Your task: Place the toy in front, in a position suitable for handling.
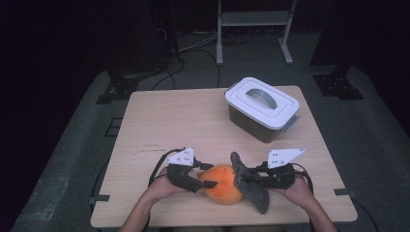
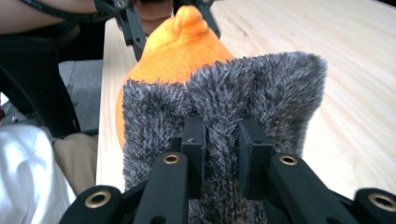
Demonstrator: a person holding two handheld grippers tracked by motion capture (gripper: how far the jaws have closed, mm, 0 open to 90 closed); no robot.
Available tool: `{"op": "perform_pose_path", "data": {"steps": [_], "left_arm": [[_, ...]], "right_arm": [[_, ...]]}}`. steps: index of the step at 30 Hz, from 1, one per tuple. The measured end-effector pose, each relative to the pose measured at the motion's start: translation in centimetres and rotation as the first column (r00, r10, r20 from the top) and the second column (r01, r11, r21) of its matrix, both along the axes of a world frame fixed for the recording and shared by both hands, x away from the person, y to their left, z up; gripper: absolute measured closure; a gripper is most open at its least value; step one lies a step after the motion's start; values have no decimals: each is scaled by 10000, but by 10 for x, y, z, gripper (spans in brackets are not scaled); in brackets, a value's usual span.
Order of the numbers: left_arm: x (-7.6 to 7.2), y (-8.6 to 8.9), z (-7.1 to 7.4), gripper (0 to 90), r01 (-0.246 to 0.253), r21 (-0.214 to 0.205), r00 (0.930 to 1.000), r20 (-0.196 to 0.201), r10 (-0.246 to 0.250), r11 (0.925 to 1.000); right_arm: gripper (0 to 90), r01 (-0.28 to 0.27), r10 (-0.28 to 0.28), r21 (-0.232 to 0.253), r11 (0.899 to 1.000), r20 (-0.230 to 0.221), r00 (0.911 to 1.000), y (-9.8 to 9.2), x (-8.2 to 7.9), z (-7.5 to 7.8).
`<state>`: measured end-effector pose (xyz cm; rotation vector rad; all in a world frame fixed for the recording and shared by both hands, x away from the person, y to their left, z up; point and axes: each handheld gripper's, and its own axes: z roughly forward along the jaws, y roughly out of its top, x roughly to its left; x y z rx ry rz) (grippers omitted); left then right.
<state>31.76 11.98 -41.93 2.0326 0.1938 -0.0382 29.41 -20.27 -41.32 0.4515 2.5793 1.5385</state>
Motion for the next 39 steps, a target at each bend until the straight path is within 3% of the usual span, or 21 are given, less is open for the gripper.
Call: {"op": "perform_pose_path", "data": {"steps": [2,4,6,10,19,22,24,25,30,34,39], "left_arm": [[0,1,4,437,-161,-18,9999,52,162,9999],[-3,-2,10,445,-170,19,9994,297,170,9999],[-4,-4,12,450,-107,24,9990,442,105,9999],[-5,-5,13,459,-112,83,9986,527,107,9999],[-5,-3,14,467,-266,-62,9986,446,269,9996],[-4,-2,16,466,-338,-126,9983,470,343,9994],[-4,-2,19,467,-383,-185,9979,509,392,9991],[-4,-2,19,467,-374,-171,9980,513,382,9992],[-5,-4,15,431,-292,-71,9984,483,295,9995],[-5,-6,15,317,-207,-10,9984,531,207,9998],[-2,-7,8,187,-228,211,9997,84,227,9995]], "right_arm": [[750,90,-91,125,9999,76,9999,-1,-1,3],[750,238,-277,913,9955,419,9987,-1,-3,15],[749,114,-185,1154,9933,608,9980,4,-6,21],[749,-120,81,690,9975,561,9984,16,-7,13],[749,176,-188,432,9989,265,9995,6,-1,5],[749,261,-286,601,9979,409,9988,5,-2,9],[749,216,-295,1277,9916,603,9977,8,-5,17],[749,106,-189,1349,9908,606,9980,10,-6,18],[750,-132,92,737,9972,540,9985,19,-6,9],[751,-100,78,457,9989,477,9988,16,-5,5],[750,-35,26,241,9997,381,9993,11,-5,1]]}}
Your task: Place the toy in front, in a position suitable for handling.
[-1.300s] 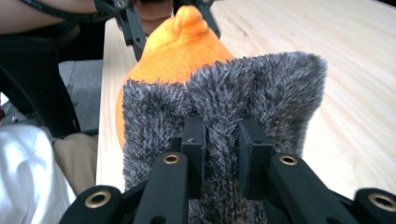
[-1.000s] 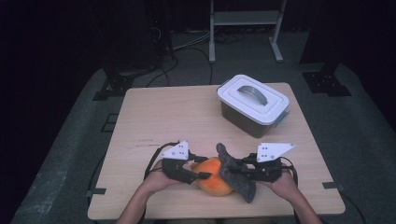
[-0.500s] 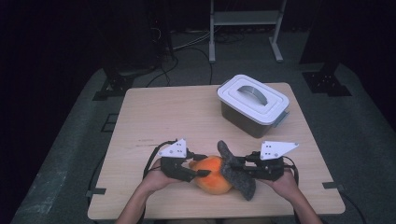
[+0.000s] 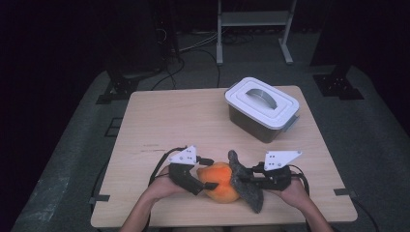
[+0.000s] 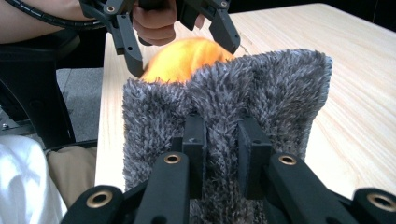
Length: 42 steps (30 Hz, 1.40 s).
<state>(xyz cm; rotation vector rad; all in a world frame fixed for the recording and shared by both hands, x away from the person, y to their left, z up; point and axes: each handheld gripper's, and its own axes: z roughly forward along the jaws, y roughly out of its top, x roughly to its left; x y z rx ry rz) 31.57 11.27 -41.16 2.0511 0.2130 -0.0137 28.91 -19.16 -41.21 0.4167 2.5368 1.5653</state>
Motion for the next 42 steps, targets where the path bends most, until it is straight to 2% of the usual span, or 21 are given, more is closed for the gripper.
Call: {"op": "perform_pose_path", "data": {"steps": [3,7,8,11,12,14,15,17,18,19,23,27,28,30,31,32,33,35,39,42], "left_arm": [[2,1,-3,223,10,-102,9999,-117,-11,9999],[0,3,-1,380,105,-23,9998,150,-105,9999],[-1,4,1,402,53,-8,9996,277,-53,10000],[-1,5,3,433,-43,-49,9994,329,45,10000],[-1,5,5,433,-147,-103,9993,341,150,9998],[-1,7,8,436,-195,-92,9987,465,199,9998],[-1,7,10,436,-207,-34,9982,565,209,9998],[-3,6,13,441,-275,-58,9969,729,279,9996],[-3,6,13,442,-275,-58,9969,729,279,9996],[-4,5,14,442,-270,-65,9968,747,274,9996],[-4,4,10,416,-248,-4,9974,683,248,9997],[-2,4,10,312,-301,-113,9982,508,306,9995],[-1,4,10,312,-351,-191,9985,417,359,9992],[1,6,7,240,-388,-209,9992,125,390,9990],[1,6,7,215,-388,-209,9992,125,390,9990],[4,8,3,207,-417,-130,9991,-123,416,9990],[6,9,1,206,-372,-179,9989,-302,366,9991],[7,11,0,235,-334,-232,9987,-395,325,9992],[4,12,2,384,-306,-236,9995,-114,304,9993],[2,12,9,415,-496,-259,9986,163,500,9984]], "right_arm": [[750,46,-48,-116,9999,-140,9999,-3,3,-3],[749,90,-100,-330,9994,-314,9995,-6,5,-4],[750,140,-153,-425,9990,-314,9994,-7,4,-4],[750,262,-273,-384,9989,-284,9992,-10,5,-3],[750,332,-339,-295,9990,-216,9992,-11,6,-2],[750,585,-589,210,9981,174,9981,-11,3,6],[750,585,-589,210,9981,174,9981,-11,3,6],[751,527,-561,772,9956,427,9975,-6,0,14],[751,527,-561,772,9956,427,9975,-6,0,14],[750,303,-350,1029,9942,441,9984,-1,-2,16],[750,128,-149,583,9982,355,9993,7,-3,8],[750,164,-170,257,9995,238,9996,4,0,4],[750,164,-170,257,9995,238,9996,4,0,4],[750,193,-193,-22,9998,53,9998,3,1,-2],[750,190,-190,-69,9998,-30,9998,2,2,-3],[749,180,-181,-127,9998,-86,9998,1,2,-4],[749,174,-177,-229,9996,-150,9997,1,3,-5],[749,226,-235,-359,9991,-270,9994,0,5,-8],[748,289,-308,-470,9985,-394,9988,-4,8,-8],[749,477,-479,-85,9988,-207,9986,-7,7,-1]]}}
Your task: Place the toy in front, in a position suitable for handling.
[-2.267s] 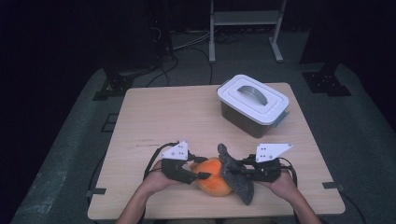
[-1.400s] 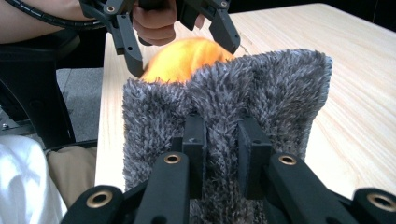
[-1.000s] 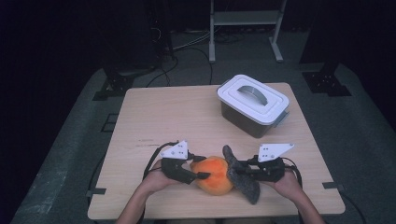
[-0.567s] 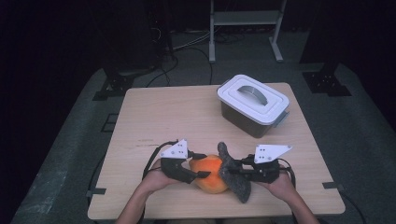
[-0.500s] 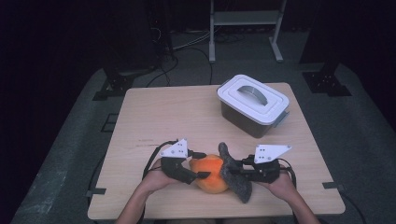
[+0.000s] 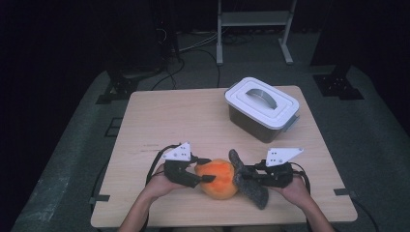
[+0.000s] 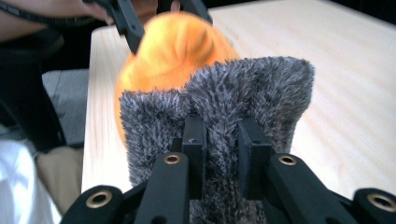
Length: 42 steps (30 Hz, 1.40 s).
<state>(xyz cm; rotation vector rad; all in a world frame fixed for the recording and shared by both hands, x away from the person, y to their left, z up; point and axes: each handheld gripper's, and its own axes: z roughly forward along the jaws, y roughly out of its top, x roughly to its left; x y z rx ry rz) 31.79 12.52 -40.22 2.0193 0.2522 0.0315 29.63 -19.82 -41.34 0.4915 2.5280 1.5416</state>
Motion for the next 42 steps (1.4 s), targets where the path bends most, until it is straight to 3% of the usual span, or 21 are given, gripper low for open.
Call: {"op": "perform_pose_path", "data": {"steps": [2,3,4,6,7,10,11,16,17,18,24,26,27,29,30,31,32,35,36,38,42], "left_arm": [[-1,0,2,423,-35,27,9999,126,34,10000],[-3,-2,5,430,-53,35,9996,263,52,10000],[-3,-2,5,435,-53,35,9996,263,52,10000],[-6,-5,8,438,-55,41,9991,415,53,10000],[-6,-6,8,437,-51,53,9989,471,48,10000],[-6,-8,6,428,-54,115,9991,430,49,9999],[-6,-8,5,394,-43,108,9992,402,38,9999],[-3,-8,3,265,-143,11,9998,156,143,9999],[-1,-8,2,179,-60,84,10000,-71,60,9999],[0,-7,-1,167,-31,176,9999,-148,34,9998],[4,-1,-6,172,1,67,9989,-462,2,10000],[3,1,-5,240,48,34,9993,-361,-46,10000],[1,2,-3,341,53,-29,9999,-116,-53,10000],[1,3,-1,366,25,15,10000,-15,-25,10000],[1,3,1,401,-32,-20,10000,-15,32,10000],[0,3,2,401,-60,-29,9999,94,60,10000],[-2,1,6,418,-118,52,9994,323,117,9999],[-5,-2,9,426,-113,70,9989,460,110,9999],[-7,-5,10,426,-76,119,9983,574,69,9999],[-7,-8,10,425,-69,99,9982,590,63,9999],[-6,-9,6,352,39,80,9994,347,-41,10000]], "right_arm": [[750,49,-51,147,9999,109,9999,0,-1,3],[751,35,-52,578,9983,288,9996,0,-4,10],[751,35,-52,578,9983,288,9996,0,-4,10],[750,-89,43,1194,9928,391,9992,2,-7,17],[749,-171,119,1217,9924,433,9990,4,-8,17],[749,-248,209,852,9961,462,9987,10,-9,15],[748,-242,221,579,9980,360,9991,12,-8,9],[748,-207,198,394,9990,238,9995,11,-6,4],[748,-201,198,287,9994,135,9997,11,-5,1],[749,-189,186,217,9996,129,9997,10,-4,0],[747,-145,140,-255,9996,-195,9997,9,0,-8],[746,-129,115,-389,9992,-350,9993,7,2,-10],[747,-79,65,-352,9993,-391,9992,4,4,-9],[747,-41,33,-210,9998,-363,9993,2,3,-8],[748,2,1,173,9999,-176,9998,0,2,-2],[748,2,1,173,9999,-176,9998,0,2,-2],[748,-6,5,815,9967,9,10000,-2,0,6],[748,-42,13,1298,9915,222,9998,-3,-3,15],[748,-145,79,1669,9859,400,9992,-1,-6,20],[748,-200,130,1625,9865,441,9989,1,-7,21],[747,-257,227,743,9969,406,9989,13,-8,12]]}}
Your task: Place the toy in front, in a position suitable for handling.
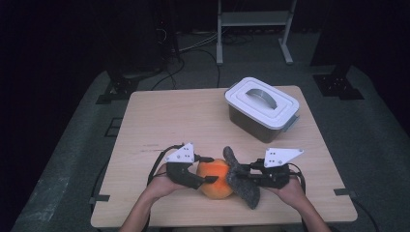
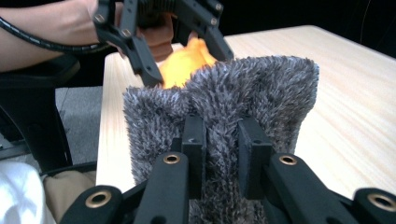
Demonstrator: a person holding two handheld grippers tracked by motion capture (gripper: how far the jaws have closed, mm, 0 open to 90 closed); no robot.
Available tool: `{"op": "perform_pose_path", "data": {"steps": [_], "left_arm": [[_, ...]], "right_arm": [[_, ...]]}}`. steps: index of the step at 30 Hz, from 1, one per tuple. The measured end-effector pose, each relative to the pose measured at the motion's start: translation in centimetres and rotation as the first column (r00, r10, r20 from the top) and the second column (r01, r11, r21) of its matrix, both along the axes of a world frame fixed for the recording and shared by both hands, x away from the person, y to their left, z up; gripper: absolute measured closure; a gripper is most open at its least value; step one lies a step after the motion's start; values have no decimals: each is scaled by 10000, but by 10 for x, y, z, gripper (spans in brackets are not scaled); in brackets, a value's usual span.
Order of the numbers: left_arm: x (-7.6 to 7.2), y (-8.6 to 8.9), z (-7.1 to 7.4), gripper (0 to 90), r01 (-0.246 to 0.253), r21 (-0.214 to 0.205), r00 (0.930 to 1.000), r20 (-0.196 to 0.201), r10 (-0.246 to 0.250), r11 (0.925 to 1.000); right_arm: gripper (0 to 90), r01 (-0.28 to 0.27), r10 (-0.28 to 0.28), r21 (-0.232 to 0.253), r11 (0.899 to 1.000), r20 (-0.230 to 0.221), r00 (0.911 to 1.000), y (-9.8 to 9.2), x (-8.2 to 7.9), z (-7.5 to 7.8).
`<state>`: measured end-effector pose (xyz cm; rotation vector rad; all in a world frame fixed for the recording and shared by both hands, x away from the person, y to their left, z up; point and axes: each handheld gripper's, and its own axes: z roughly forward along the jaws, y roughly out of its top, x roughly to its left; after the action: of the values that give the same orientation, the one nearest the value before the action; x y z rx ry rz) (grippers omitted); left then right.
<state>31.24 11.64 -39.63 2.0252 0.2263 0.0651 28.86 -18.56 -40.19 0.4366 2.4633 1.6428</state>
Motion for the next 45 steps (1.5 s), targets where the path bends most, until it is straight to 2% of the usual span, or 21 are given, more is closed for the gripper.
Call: {"op": "perform_pose_path", "data": {"steps": [1,4,6,9,10,14,18,19,20,23,25,27,28,31,33,39,40,41,43,44,45], "left_arm": [[0,0,0,314,0,0,10000,0,0,10000],[3,0,-2,133,-60,-64,9992,-406,57,10000],[4,0,-4,108,-53,82,9986,-519,57,10000],[5,1,-9,114,-5,196,9980,-629,17,9998],[6,1,-10,146,-7,180,9976,-686,19,9998],[6,5,-10,327,44,94,9990,-452,-39,9999],[5,6,-7,401,-76,-26,9994,-348,75,10000],[4,6,-2,415,-150,-169,9997,-212,146,9997],[4,6,-2,418,-150,-169,9997,-212,146,9997],[-1,3,4,424,-74,-26,9999,118,74,10000],[-1,2,3,426,-40,52,9999,166,39,10000],[-1,1,1,426,-22,102,9999,132,21,9999],[0,2,-1,429,11,93,10000,97,-12,10000],[1,3,-2,428,-16,62,10000,60,15,10000],[2,4,-3,422,-11,-63,10000,-57,11,10000],[-1,-1,-5,398,242,-143,9997,-36,-242,9996],[-1,-2,-5,386,285,-101,9996,-41,-286,9995],[-1,-2,-5,356,321,-76,9994,-97,-322,9995],[-1,-2,-6,282,358,-93,9992,-160,-360,9993],[1,-2,-8,239,419,-195,9976,-548,-430,9989],[2,-3,-9,207,348,-170,9972,-655,-359,9992]], "right_arm": [[747,-7,7,-28,10000,-62,10000,0,1,-1],[747,48,-50,-217,9998,-125,9999,-2,2,-4],[747,55,-58,-220,9997,-166,9998,-3,3,-5],[747,122,-127,-213,9997,-270,9996,-7,5,-6],[746,149,-157,-241,9996,-345,9993,-9,5,-8],[746,161,-176,-348,9993,-439,9989,-11,7,-10],[747,313,-323,-387,9988,-265,9991,-13,7,-7],[750,365,-367,172,9992,95,9993,-15,4,1],[750,365,-367,172,9992,95,9993,-15,4,1],[749,169,-180,494,9986,226,9996,-10,2,7],[749,123,-131,384,9992,206,9997,-7,1,6],[748,28,-27,-81,10000,151,9999,-1,2,0],[747,-67,65,-200,9998,-133,9999,0,4,-5],[746,-50,43,-262,9996,-259,9997,-2,7,-7],[745,78,-100,-544,9985,-416,9991,-8,10,-12],[745,15,-15,-46,10000,-130,9999,-6,5,-2],[745,-92,93,46,9999,-89,9999,-3,3,-1],[745,-191,190,-184,9996,-31,9998,1,2,-1],[745,-324,320,-175,9993,-225,9992,0,3,-4],[745,-409,400,-270,9988,-312,9987,0,4,-5],[745,-467,455,-386,9982,-296,9985,-1,4,-6]]}}
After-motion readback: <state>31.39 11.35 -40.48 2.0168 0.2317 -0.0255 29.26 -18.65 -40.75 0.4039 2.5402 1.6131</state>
